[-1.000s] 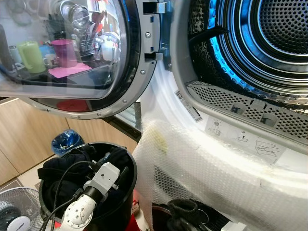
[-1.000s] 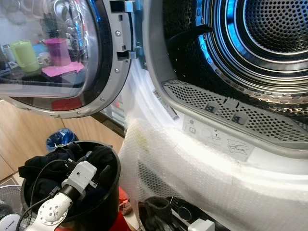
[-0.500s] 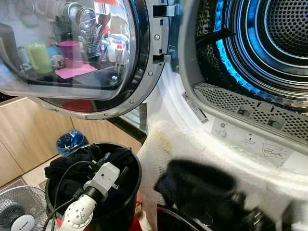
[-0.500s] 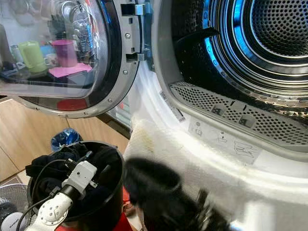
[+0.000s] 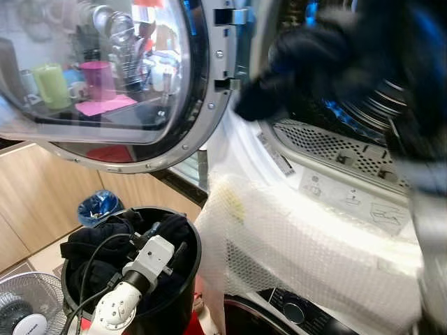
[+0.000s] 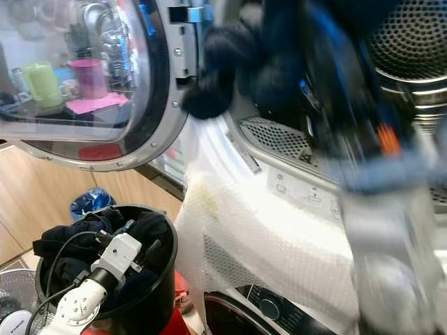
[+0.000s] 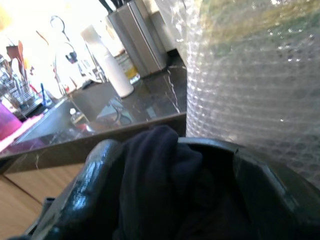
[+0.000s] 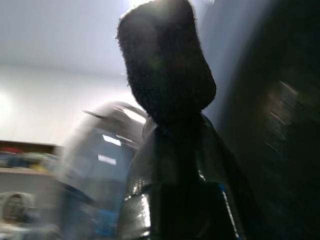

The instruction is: Clothes washing

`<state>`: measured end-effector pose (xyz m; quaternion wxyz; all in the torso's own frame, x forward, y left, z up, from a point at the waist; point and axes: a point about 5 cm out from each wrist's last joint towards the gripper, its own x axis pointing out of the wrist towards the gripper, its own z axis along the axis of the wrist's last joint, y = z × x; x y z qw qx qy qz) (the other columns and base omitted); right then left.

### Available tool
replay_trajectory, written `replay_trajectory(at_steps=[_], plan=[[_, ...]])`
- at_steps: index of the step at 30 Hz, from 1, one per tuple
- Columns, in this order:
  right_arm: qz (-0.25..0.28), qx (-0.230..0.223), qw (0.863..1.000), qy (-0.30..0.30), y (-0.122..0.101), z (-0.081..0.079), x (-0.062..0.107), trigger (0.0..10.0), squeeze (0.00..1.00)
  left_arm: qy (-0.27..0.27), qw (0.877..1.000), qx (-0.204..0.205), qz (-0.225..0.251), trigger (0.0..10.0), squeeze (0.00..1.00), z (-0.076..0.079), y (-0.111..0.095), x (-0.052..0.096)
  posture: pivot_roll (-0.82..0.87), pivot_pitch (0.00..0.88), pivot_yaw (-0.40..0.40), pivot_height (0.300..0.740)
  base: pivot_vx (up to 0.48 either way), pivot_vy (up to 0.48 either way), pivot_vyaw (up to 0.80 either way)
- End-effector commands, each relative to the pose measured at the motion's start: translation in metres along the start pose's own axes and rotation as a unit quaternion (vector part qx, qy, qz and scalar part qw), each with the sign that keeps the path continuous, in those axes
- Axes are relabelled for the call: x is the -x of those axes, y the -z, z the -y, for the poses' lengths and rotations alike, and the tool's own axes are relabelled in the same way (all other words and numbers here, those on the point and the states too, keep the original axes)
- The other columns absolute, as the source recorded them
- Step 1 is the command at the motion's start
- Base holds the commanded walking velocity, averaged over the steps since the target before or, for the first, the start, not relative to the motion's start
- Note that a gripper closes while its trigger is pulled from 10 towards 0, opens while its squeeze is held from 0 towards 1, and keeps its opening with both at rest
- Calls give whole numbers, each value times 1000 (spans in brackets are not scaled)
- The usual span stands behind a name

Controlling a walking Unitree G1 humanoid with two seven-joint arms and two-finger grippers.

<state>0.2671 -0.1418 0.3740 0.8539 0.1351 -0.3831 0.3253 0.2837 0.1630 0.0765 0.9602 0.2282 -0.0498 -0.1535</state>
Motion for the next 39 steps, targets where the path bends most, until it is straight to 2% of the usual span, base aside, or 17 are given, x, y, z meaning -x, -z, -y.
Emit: replay_trajectory(at_steps=[1,5,6,7,9,10,12,14,16,18,20,21,22,23,28,34,39], plan=[[-56,0,995,78,15,23,-21,10000,0,-1,1000,-1,-3,10000,0,-1,1,-1,118,0,3,740,0,0,0],[-121,6,979,165,30,48,-45,10000,0,0,1000,0,-5,10000,0,0,2,-2,109,0,2,740,0,0,0],[-121,6,979,165,30,48,-45,10000,0,0,1000,0,-5,10000,0,0,2,-2,109,0,2,740,0,0,0],[-167,21,962,214,43,64,-58,10000,0,2,1000,0,-5,10000,0,1,2,-3,106,0,3,740,0,0,0],[-194,40,942,270,46,78,-72,10000,0,4,1000,0,-6,10000,0,2,2,-3,106,0,3,740,0,0,0],[-199,67,939,274,43,82,-86,10000,0,5,1000,1,-7,10000,0,2,3,-3,97,0,2,740,0,0,0],[-204,76,934,284,41,86,-94,10000,0,6,1000,1,-9,10000,0,3,3,-4,98,0,2,740,0,0,0],[-210,86,929,291,41,88,-97,10000,0,8,1000,2,-9,10000,0,3,3,-4,96,0,3,740,0,0,0],[-235,125,910,318,43,98,-100,10000,0,15,1000,1,-9,10000,0,5,3,-5,103,0,-1,740,0,0,0],[-242,134,904,327,44,103,-98,10000,0,16,1000,0,-9,10000,0,6,3,-5,103,0,-1,740,0,0,0],[-264,162,879,363,43,119,-88,10000,0,17,1000,-1,-9,10000,0,6,3,-6,113,0,-4,740,0,0,0],[-264,166,873,376,42,123,-85,10000,839,17,1000,-2,-8,10000,0,5,3,-6,128,0,-9,740,0,0,0],[-264,169,867,387,41,127,-82,10000,965,17,1000,-3,-8,10000,0,5,3,-6,128,0,-9,740,0,0,0],[-263,170,863,395,39,130,-79,10000,1000,18,1000,-4,-7,10000,0,4,3,-5,136,0,-8,740,0,0,0],[-257,166,867,394,36,133,-79,10000,1000,18,1000,-8,-7,10000,0,2,3,-4,142,0,-9,740,0,0,0],[-262,179,860,399,37,136,-75,10000,1000,19,1000,-9,-5,10000,0,2,3,-4,150,0,-7,740,0,0,0],[-265,218,843,414,31,144,-68,10000,1000,26,1000,-9,-5,10000,0,2,2,-5,145,0,5,740,0,0,0]])
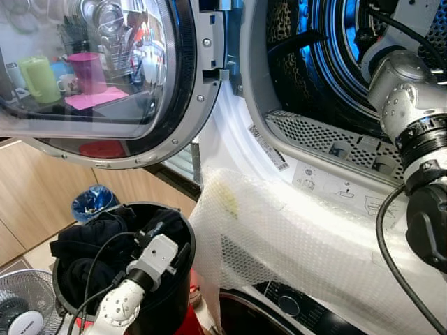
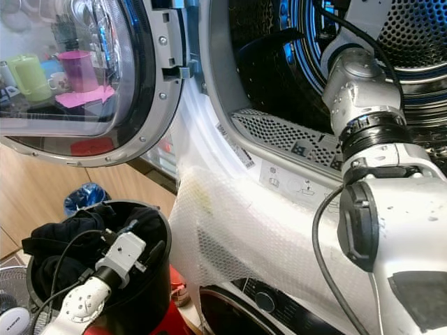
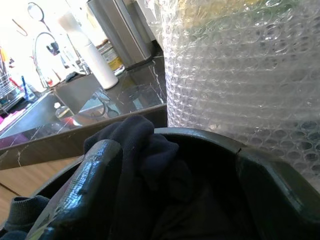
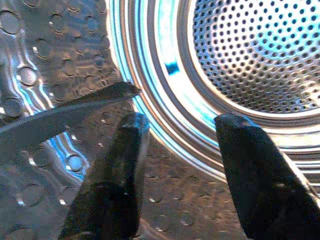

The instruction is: Clothes washing

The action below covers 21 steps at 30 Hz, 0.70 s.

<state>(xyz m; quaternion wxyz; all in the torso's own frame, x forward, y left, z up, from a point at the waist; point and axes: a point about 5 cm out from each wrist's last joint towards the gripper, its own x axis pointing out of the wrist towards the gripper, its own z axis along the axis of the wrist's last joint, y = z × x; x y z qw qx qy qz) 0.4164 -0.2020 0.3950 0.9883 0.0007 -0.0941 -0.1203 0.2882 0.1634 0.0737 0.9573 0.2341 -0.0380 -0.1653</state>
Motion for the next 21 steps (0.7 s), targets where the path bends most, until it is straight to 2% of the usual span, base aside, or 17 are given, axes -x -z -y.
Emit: replay_trajectory(at_steps=[1,8,9,15,16,17,18,21], plan=[[18,-5,1000,13,-12,6,0,10000,1000,13,1000,-6,5,10000,0,2,-1,-1,143,0,6,740,0,0,0],[20,-3,1000,22,-12,13,0,10000,1000,19,1000,-6,6,10000,0,3,-1,-1,140,0,8,740,0,0,0],[27,-5,999,18,-15,12,0,10000,0,20,1000,-5,6,10000,0,3,-1,-1,139,0,11,740,0,0,0],[34,-1,999,6,-18,10,0,10000,0,28,1000,-3,6,10000,0,4,-1,-1,130,0,16,740,0,0,0],[31,-1,1000,4,-16,11,0,10000,827,31,1000,-3,6,10000,0,5,-1,-1,130,0,16,740,0,0,0],[31,-1,1000,4,-16,11,0,10000,827,31,1000,-3,6,10000,0,5,-1,-1,130,0,16,740,0,0,0],[28,-2,1000,5,-14,13,0,10000,1000,31,999,-3,7,10000,0,5,-2,-2,130,0,16,740,0,0,0],[27,-3,1000,7,-11,16,-1,10000,1000,31,999,-3,8,10000,0,5,-2,-2,137,0,15,740,0,0,0]])
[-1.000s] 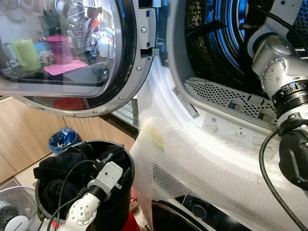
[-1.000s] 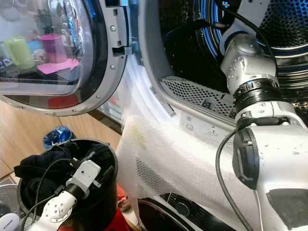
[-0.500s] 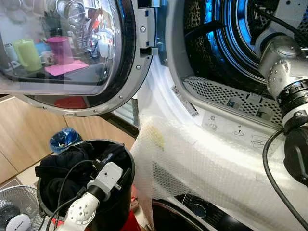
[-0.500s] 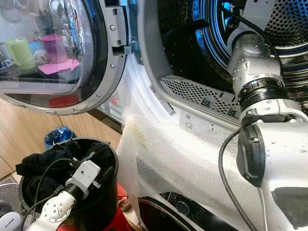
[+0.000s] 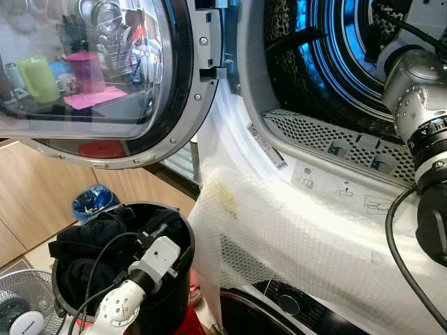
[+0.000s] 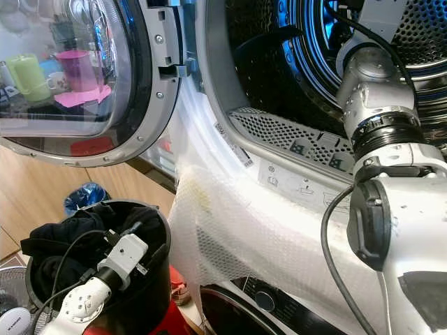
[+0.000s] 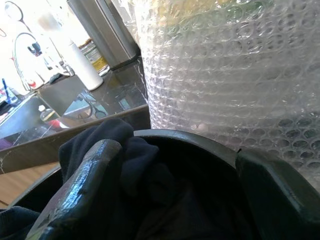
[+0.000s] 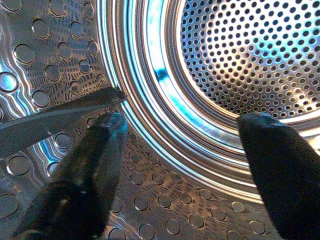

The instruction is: Clothes washing

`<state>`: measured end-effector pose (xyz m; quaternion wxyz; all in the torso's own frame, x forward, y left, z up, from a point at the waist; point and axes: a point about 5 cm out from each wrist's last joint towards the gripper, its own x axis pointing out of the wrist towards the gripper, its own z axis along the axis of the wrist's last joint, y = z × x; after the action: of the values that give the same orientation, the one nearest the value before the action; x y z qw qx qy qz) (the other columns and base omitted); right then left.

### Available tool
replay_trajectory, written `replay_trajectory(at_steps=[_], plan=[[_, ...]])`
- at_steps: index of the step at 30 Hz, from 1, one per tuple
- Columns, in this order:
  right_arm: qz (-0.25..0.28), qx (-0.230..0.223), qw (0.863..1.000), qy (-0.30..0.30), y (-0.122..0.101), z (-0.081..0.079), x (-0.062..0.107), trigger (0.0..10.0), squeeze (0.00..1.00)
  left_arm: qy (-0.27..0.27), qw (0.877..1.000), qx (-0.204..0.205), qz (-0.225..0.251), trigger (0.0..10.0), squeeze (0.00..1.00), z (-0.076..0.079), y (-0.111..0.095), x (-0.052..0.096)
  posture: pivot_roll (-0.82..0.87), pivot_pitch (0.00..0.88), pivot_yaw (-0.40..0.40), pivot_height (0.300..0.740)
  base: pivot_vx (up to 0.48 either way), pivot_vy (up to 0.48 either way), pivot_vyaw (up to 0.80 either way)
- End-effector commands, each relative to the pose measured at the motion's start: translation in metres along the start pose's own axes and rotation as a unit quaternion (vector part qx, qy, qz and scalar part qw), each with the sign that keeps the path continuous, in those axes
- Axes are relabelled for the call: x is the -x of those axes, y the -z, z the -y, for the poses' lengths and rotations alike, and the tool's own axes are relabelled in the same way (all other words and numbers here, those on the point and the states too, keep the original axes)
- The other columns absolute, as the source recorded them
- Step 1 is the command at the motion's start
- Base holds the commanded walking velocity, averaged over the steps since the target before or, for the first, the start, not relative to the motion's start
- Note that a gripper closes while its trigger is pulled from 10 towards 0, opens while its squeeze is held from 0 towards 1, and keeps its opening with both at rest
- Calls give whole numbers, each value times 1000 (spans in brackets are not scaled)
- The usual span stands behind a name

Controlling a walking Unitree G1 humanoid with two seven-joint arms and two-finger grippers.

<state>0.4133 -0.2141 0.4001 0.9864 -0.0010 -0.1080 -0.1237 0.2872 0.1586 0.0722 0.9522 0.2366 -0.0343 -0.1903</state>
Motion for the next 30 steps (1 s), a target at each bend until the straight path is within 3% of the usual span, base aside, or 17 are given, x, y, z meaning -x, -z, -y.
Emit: replay_trajectory(at_steps=[1,3,4,5,12,18,20,21,27,30], plan=[[15,-5,1000,2,-6,4,0,10000,1000,4,1000,-1,6,10000,0,-1,-1,-1,137,0,15,740,0,0,0],[20,-4,1000,-2,-8,3,0,10000,1000,3,1000,-1,6,10000,0,-1,-2,-2,136,0,19,740,0,0,0],[32,-9,999,-6,-13,2,0,10000,208,2,1000,-2,5,10000,0,-2,-2,-1,138,0,19,740,0,0,0],[44,-15,999,-11,-18,1,1,10000,0,1,1000,-2,5,10000,0,-2,-2,-1,141,0,20,740,0,0,0],[78,-16,997,-14,-36,11,5,10000,0,-2,1000,-3,1,10000,0,-2,-1,2,137,0,25,740,0,0,0],[92,-2,996,-18,-27,24,19,10000,0,-2,1000,-1,-1,10000,0,-2,0,4,126,0,28,740,0,0,0],[94,-2,995,-21,-22,28,29,10000,0,-2,1000,-1,-2,10000,0,-1,1,4,119,5,32,740,0,0,0],[99,-11,994,-33,-18,30,42,10000,0,-1,1000,-1,-3,10000,0,-1,1,5,117,9,31,740,0,0,0],[162,-38,985,-52,-16,34,87,10000,0,-4,1000,1,-1,10000,0,-2,0,6,104,19,40,740,0,0,0],[210,-63,969,-113,-17,25,113,10000,0,2,1000,0,1,10000,0,-1,0,6,106,18,38,740,0,0,0]])
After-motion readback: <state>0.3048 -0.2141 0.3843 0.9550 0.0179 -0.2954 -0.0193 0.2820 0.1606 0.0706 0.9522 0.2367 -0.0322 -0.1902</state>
